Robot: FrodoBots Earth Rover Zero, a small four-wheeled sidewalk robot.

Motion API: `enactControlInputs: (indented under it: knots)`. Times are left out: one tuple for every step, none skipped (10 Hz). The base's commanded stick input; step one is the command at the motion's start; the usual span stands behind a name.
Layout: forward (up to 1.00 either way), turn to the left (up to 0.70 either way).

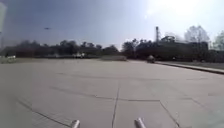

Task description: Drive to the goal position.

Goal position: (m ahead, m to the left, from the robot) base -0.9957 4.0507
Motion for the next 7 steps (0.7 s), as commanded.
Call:
enactControlInputs:
  knots:
    - [1.0,0.0]
    - [1.0,0.0]
    - [1.0,0.0]
    - [1.0,0.0]
    - [1.0,0.0]
    - [1.0,0.0]
    - [1.0,0.0]
